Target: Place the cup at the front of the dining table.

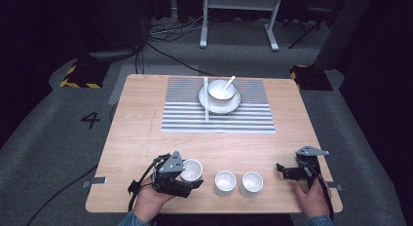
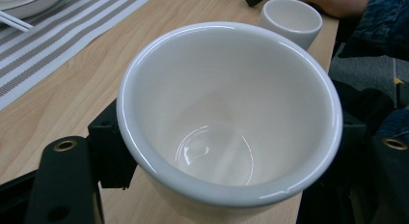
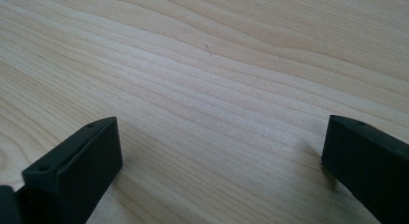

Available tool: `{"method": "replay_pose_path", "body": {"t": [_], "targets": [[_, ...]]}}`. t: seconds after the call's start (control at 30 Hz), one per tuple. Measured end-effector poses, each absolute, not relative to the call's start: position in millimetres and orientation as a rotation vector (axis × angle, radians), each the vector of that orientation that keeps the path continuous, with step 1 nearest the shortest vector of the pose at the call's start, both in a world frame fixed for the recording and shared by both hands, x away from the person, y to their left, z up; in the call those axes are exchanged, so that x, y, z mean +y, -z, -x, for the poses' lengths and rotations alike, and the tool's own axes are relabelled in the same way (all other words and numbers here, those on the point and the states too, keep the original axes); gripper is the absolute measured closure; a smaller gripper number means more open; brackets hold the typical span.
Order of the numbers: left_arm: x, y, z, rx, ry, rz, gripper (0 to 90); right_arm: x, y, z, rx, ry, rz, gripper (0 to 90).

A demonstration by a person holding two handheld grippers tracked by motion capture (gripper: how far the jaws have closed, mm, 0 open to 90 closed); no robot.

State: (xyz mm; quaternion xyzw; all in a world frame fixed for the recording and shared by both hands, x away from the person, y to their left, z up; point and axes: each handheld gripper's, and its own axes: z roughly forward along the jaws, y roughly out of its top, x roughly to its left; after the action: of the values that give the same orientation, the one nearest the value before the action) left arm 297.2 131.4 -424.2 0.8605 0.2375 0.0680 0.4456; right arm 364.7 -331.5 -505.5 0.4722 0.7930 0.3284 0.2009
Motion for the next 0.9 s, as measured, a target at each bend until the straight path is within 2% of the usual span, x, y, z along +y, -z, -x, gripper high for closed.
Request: {"method": "replay_pose_path", "body": {"t": [0.47,0.9], "targets": [[130.3,397.8,-315.4,0.582,-0.205,-2.117,26.5,-331.6,505.5,-364.7,2.215,-0.918,-1.319,0.6],[137.4,378.7,-348.6,0.633,-0.222,-2.094,26.5,-331.6,505.6,-364.8,2.215,-0.918,-1.320,0.6]]}}
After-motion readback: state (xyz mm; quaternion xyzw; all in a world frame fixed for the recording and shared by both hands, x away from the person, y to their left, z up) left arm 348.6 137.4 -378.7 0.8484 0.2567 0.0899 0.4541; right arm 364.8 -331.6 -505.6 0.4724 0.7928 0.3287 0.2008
